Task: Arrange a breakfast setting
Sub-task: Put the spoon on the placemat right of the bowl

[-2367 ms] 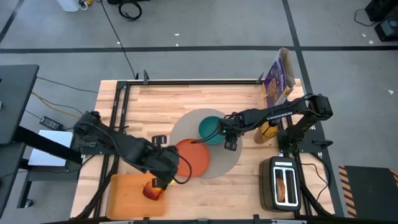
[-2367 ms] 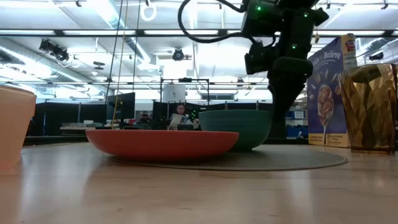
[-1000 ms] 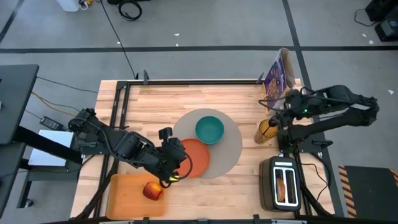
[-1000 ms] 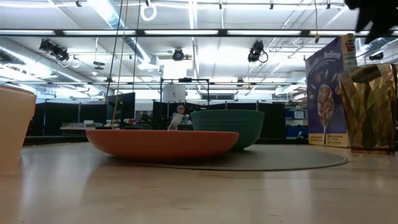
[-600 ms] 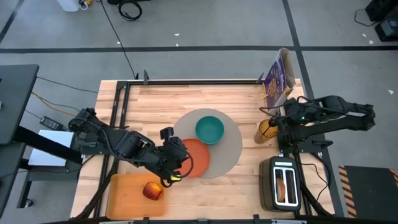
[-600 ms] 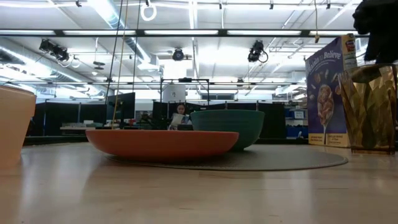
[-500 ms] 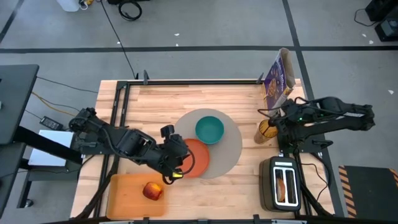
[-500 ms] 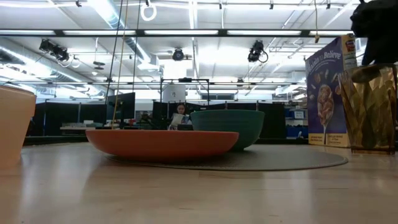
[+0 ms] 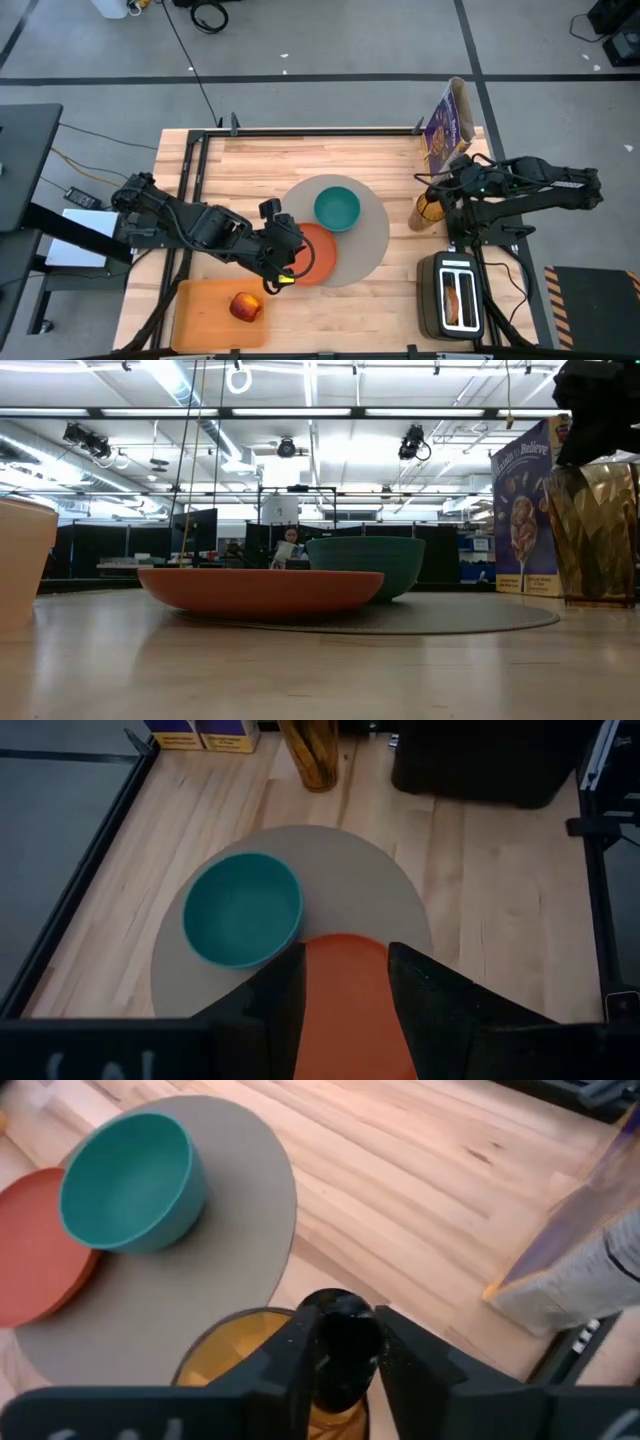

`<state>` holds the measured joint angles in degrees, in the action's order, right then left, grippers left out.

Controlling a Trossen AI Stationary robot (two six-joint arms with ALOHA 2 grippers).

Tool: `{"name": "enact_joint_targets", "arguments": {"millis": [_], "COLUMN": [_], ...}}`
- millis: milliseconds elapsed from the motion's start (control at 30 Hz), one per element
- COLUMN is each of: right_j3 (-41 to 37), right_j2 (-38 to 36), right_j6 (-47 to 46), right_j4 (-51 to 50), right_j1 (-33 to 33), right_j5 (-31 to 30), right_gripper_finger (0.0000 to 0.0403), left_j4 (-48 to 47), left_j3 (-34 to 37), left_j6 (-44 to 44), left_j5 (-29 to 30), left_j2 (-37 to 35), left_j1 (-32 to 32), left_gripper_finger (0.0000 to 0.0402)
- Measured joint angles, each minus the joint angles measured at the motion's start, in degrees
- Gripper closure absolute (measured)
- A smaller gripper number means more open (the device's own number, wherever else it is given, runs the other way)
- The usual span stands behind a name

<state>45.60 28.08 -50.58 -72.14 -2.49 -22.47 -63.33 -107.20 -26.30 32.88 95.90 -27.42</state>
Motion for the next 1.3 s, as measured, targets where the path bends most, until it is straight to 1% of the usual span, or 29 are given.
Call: {"name": "enact_joint_targets", "arguments": {"millis": [200,333,467,633,933,1167,1300], "right_j3": [0.0,0.0,0.0,0.0,0.0,0.0,0.1], "right_j2": [0.0,0.0,0.0,-0.2,-1.1,-1.2,-1.2], "right_j6": [1.1,1.2,3.3,4.3,8.4,8.8,9.4], "right_j4": [1.0,1.7,3.6,4.1,5.3,5.7,6.2], "right_j1": [0.0,0.0,0.0,0.0,0.0,0.0,0.0], "right_j5": [-0.2,1.4,4.0,4.5,5.4,5.9,6.1], "right_gripper_finger": [0.0332,0.0341,0.0343,0.0349,0.0391,0.0386,0.0391], "left_j4": [0.0,0.0,0.0,0.0,0.0,0.0,0.0], "left_j3": [0.0,0.0,0.0,0.0,0.0,0.0,0.0], "left_j6": [0.0,0.1,0.1,0.1,0.1,0.5,0.6], "left_j5": [0.0,0.1,0.5,0.9,0.9,0.9,0.9], "left_j2": [0.0,0.0,0.0,0.0,0.0,0.0,0.0], "left_j1": [0.0,0.0,0.0,0.0,0.1,0.6,1.0], "left_gripper_finger": [0.0251,0.0251,0.0251,0.0251,0.0251,0.0251,0.0251]}}
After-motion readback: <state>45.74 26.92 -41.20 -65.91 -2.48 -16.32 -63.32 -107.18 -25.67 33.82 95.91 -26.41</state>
